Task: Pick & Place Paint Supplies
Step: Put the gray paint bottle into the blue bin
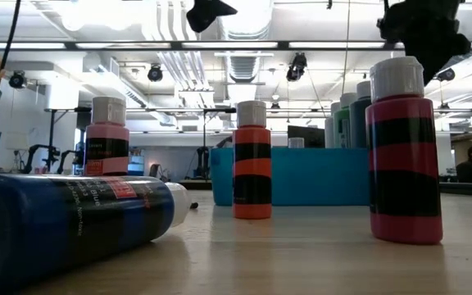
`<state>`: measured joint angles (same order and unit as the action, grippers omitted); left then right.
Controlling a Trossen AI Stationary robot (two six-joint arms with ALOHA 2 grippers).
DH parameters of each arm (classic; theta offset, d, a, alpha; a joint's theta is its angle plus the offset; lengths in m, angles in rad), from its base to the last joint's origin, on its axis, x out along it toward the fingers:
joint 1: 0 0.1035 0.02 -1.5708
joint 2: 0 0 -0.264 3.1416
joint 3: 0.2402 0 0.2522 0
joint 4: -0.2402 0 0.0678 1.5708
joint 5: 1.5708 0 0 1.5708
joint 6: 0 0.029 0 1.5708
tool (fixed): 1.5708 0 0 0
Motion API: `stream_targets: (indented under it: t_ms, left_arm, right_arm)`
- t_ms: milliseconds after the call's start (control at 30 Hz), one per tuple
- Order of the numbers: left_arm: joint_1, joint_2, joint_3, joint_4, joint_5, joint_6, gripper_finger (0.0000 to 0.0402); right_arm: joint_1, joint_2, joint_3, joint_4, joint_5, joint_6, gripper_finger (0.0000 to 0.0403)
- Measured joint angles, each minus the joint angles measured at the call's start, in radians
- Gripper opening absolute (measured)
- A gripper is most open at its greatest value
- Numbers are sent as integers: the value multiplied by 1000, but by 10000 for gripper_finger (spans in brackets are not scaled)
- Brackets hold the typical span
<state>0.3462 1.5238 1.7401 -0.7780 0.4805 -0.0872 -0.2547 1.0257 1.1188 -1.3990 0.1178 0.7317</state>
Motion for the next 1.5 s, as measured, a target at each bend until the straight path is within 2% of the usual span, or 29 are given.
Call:
stream_targets:
  t_ms: [233,367,433,733,1133,1500]
  left_arm:
    - [0,0,-68,-2,0,-18,305]
    - [0,0,-85,1,0,-176,305]
    - [2,0,-85,8,6,-202,305]
    - [-8,-5,-24,68,202,-100,305]
    - [-7,-4,42,89,209,-103,305]
    - [-7,-5,131,89,211,-93,305]
  right_arm:
    - [-2,72,-55,54,-8,50,210]
    - [-13,126,-68,72,27,-10,226]
    - [-27,144,-83,74,32,-37,233]
    - [-109,156,-165,207,8,-112,246]
    - [-188,182,-198,238,-18,-171,215]
    - [-191,250,-201,262,-41,-204,230]
